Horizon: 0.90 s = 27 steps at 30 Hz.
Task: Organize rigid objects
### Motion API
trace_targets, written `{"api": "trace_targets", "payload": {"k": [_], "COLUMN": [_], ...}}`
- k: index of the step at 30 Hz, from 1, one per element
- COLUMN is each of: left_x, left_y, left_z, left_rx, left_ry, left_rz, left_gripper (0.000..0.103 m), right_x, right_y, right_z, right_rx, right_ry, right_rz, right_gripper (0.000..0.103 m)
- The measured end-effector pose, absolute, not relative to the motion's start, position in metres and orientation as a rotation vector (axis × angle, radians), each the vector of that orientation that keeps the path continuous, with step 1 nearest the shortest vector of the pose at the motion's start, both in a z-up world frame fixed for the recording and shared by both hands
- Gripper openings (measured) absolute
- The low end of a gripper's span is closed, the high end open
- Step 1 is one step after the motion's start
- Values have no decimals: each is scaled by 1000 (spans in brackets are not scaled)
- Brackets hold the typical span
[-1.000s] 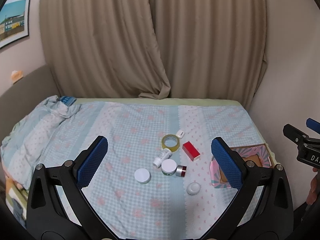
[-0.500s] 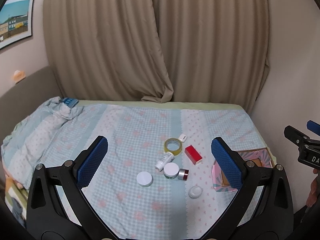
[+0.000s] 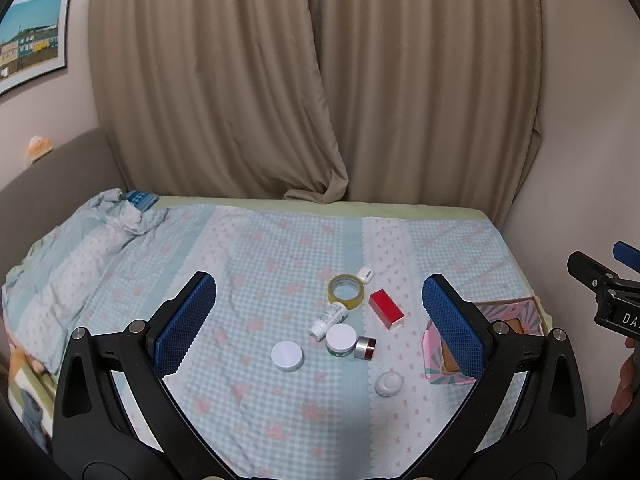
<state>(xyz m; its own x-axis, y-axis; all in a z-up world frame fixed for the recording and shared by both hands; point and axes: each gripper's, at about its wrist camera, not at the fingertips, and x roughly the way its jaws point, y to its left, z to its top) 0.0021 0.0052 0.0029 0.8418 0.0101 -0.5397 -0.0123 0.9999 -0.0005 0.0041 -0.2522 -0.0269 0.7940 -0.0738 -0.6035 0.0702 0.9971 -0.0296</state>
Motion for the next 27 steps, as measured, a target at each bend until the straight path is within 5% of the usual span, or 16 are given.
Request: {"api": "trace_targets", "payload": {"k": [27], "left_x": [63], "left_y": [84], "left_z": [-66], "left_rx": [73], "left_ry": [709], "left_rz": [-141], "left_gripper": [103], "right_x": [29], "right_y": [-200], "right_z": [-75], "right_rx": [70], "right_ry": [736], "right_rz": [-171], "right_gripper": [103]}}
